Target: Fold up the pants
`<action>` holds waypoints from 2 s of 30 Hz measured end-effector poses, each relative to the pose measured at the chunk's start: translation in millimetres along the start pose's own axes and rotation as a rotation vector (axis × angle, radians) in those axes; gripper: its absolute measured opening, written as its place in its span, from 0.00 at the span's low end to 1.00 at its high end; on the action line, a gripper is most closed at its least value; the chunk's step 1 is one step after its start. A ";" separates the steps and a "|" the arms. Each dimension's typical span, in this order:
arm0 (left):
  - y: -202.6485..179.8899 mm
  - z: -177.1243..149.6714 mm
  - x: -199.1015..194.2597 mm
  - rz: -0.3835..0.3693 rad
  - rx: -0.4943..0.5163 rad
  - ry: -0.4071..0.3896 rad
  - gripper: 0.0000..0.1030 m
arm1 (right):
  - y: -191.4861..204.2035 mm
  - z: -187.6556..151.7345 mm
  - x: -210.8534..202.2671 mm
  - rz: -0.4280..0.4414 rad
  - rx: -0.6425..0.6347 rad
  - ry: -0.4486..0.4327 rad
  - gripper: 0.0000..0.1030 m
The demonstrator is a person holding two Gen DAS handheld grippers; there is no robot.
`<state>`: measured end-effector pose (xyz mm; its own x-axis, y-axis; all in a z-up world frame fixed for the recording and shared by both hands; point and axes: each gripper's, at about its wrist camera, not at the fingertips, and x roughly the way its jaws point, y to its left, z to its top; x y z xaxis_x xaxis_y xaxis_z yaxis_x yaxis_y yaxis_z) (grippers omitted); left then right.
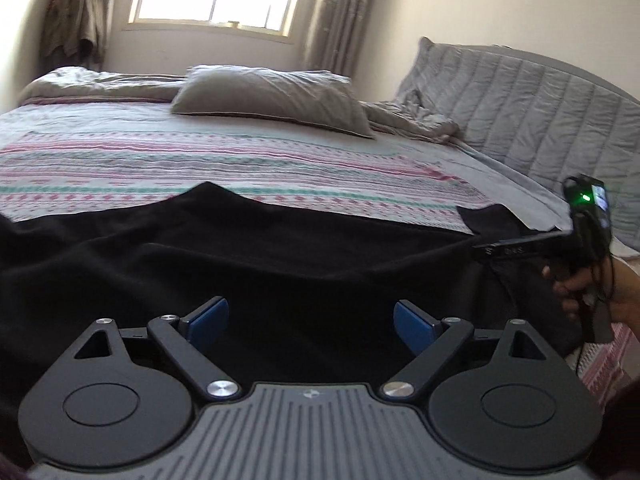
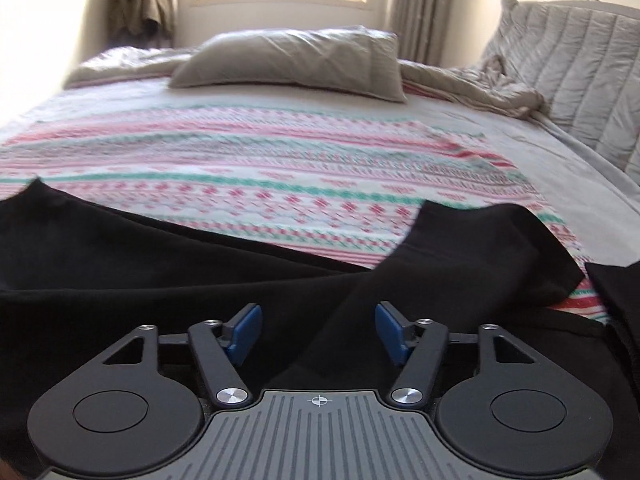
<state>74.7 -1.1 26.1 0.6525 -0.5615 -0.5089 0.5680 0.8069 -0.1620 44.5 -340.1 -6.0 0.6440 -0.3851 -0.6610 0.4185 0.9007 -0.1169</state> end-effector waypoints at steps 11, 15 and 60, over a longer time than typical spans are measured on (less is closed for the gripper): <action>-51.5 -19.5 25.0 -0.201 0.236 0.081 0.94 | -40.8 -7.9 -36.4 -0.067 0.103 -0.071 0.02; -48.1 -21.2 23.9 -0.229 0.237 0.103 0.94 | -56.1 -25.3 -66.6 -0.077 0.121 -0.097 0.02; -62.5 -14.4 76.2 -0.450 0.191 0.170 0.77 | -92.3 43.1 -4.0 -0.224 0.075 -0.121 0.01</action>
<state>81.7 -91.7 -14.7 0.2406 -0.7947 -0.5573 0.8654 0.4356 -0.2476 30.9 -430.3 39.4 0.5999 -0.5984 -0.5311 0.6027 0.7745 -0.1920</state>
